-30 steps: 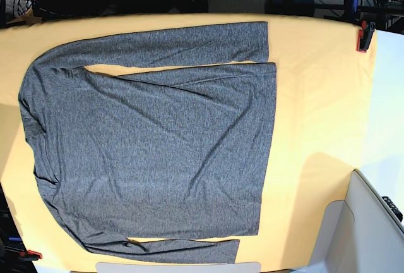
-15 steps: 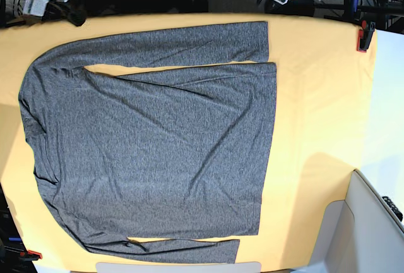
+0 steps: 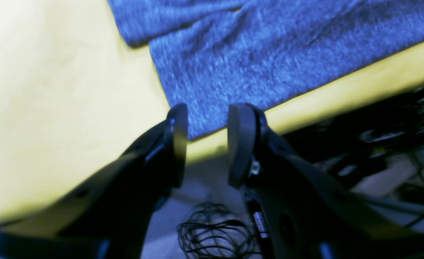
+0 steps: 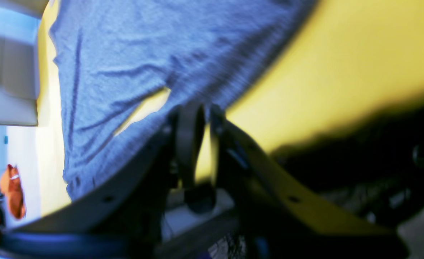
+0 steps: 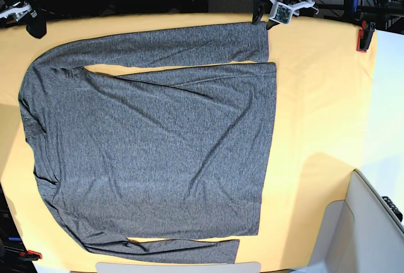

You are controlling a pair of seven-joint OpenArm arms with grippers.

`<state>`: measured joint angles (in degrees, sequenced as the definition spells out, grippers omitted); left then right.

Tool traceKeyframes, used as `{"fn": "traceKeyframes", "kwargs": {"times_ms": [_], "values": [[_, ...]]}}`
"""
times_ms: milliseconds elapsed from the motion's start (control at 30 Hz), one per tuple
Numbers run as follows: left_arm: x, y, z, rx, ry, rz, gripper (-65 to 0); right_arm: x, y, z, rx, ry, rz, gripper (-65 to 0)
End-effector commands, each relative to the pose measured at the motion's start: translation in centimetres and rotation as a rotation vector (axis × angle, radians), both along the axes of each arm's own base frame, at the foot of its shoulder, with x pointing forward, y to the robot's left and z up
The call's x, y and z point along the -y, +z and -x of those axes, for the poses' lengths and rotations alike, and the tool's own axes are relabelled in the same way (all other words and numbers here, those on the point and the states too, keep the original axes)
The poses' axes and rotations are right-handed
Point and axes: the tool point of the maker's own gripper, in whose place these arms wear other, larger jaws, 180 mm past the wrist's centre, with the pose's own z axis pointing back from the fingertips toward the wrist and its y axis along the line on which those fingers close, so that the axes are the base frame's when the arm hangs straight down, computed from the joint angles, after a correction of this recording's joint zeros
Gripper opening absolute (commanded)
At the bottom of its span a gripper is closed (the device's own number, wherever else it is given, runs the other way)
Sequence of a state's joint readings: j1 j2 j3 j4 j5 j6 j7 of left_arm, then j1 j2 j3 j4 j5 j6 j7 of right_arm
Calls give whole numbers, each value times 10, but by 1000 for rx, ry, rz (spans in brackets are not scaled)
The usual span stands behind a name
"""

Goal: Fold the T-shirt properly
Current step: 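Lower both grippers toward the grey shirt's sleeve edge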

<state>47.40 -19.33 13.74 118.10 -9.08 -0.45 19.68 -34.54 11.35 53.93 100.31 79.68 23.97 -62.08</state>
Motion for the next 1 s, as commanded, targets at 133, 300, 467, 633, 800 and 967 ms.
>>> {"fn": "traceKeyframes", "kwargs": {"times_ms": [133,300,467,633,800,967], "values": [[-16,12,-17,29,88,82,-460,22,-11,7,-18,-61,-59,-463],[-20,13,-19,2,71,123,-459,22,-13,-4,26,-23,-48,-461],[1,14,-18,-51,-13,214,-459,15,-21,-13,21,72,45,-460],[3,14,-21,-57,-10,226,-459,8,-20,-24,65,99,60,-460],[2,14,-21,-58,-10,226,-459,-2,-22,-32,107,95,38,-459],[2,13,-20,-60,-10,224,-459,-13,-31,-35,130,76,-11,-460]]}}
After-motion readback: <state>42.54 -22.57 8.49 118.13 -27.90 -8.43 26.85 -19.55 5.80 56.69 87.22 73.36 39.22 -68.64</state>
